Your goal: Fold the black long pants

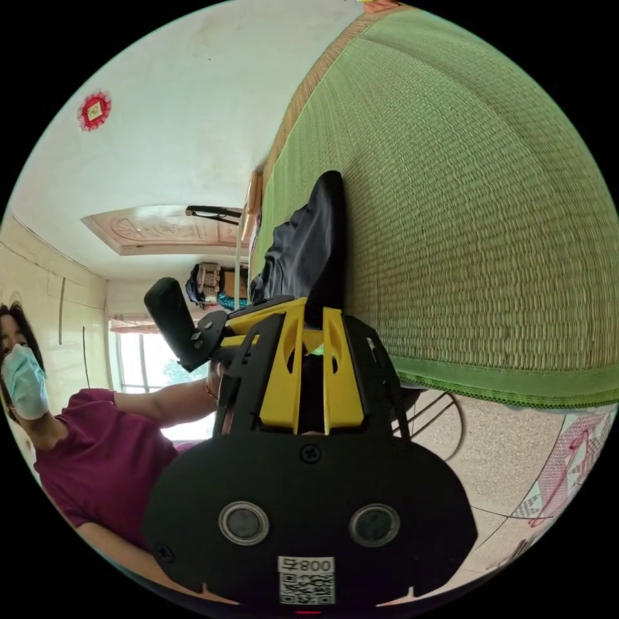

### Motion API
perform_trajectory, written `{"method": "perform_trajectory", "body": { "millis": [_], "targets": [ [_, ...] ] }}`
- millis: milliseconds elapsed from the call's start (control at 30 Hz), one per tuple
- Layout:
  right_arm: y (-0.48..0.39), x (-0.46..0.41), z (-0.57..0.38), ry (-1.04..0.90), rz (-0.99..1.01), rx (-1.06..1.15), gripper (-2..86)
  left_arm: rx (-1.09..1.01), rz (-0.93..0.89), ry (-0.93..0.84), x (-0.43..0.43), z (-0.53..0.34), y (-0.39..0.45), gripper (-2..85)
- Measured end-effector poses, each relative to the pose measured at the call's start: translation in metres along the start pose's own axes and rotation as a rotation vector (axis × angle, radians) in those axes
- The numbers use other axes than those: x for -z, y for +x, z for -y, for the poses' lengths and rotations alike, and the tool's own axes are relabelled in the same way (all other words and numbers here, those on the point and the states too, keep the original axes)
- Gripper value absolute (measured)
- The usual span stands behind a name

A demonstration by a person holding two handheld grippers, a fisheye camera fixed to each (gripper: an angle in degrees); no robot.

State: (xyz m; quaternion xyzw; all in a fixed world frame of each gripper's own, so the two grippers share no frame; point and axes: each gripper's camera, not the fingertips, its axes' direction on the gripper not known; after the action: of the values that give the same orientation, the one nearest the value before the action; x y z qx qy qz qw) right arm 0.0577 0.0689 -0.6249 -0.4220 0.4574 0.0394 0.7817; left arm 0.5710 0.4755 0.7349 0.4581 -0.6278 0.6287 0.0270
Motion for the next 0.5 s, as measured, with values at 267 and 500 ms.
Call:
{"method": "perform_trajectory", "body": {
  "millis": [267,500],
  "targets": [
    [0.013,0.011,0.005,0.012,0.006,0.03,6.0,0.072,-0.003,0.045,0.014,0.024,0.018,3.5],
    [0.018,0.037,0.048,0.089,-0.062,0.017,8.1,0.069,-0.022,0.084,0.039,0.026,0.036,2.8]
  ]
}}
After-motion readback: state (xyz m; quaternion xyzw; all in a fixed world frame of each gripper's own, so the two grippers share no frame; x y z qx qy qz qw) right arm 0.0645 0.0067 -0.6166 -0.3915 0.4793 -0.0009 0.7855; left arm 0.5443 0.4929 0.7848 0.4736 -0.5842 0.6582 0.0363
